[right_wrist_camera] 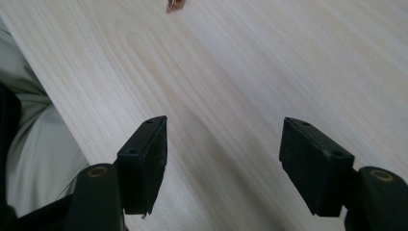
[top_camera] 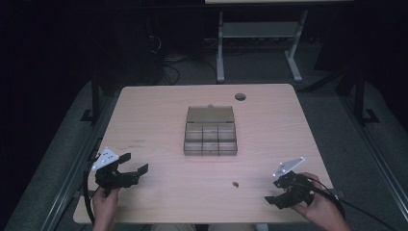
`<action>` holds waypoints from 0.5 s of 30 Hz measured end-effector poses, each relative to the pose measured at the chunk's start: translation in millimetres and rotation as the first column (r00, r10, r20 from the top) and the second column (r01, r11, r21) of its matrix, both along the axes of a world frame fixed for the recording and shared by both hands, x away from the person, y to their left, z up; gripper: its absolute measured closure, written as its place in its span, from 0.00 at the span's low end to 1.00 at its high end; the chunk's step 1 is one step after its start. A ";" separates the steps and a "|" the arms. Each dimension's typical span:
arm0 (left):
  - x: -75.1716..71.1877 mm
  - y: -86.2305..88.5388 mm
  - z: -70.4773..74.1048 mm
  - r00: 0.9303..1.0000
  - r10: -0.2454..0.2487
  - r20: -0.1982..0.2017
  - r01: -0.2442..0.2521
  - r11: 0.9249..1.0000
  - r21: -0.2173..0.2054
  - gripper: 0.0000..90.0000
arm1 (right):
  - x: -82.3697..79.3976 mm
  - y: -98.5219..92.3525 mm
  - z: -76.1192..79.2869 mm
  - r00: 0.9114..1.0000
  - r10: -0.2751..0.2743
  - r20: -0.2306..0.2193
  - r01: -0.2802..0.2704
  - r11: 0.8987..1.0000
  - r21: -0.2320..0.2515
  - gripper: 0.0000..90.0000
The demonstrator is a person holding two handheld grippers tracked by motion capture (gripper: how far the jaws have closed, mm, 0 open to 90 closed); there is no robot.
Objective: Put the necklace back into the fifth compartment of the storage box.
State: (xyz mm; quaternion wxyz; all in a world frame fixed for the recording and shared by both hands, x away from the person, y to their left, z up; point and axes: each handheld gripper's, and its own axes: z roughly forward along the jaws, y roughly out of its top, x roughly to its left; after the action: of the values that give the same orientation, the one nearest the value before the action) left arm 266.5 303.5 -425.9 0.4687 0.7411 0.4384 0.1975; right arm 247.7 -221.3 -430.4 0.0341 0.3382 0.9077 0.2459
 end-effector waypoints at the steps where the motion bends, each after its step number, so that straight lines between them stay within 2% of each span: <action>1: 0.0 0.4 -0.3 1.000 0.005 -0.003 -0.005 1.000 -0.007 0.16 | 0.7 1.0 2.2 1.000 0.005 0.004 -0.005 1.000 0.007 0.38; 7: -0.1 0.0 -0.3 1.000 0.005 0.002 -0.005 1.000 -0.010 0.16 | 5.8 13.0 6.1 0.999 0.036 0.008 -0.036 0.999 -0.007 0.38; 8: 0.2 -0.5 -0.5 1.000 0.001 0.000 -0.001 1.000 0.003 0.16 | 6.7 14.8 5.8 0.999 0.042 0.008 -0.042 0.999 -0.012 0.38; 15: 1.5 -4.8 -1.6 1.000 -0.015 0.001 0.015 1.000 0.017 0.16 | 13.4 33.0 7.9 0.997 0.083 -0.004 -0.083 0.996 -0.033 0.41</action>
State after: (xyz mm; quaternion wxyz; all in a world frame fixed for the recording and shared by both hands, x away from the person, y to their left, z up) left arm 268.0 298.7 -427.5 0.4641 0.7480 0.4310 0.1982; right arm 261.1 -188.2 -422.5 0.0285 0.2999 0.9250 0.2316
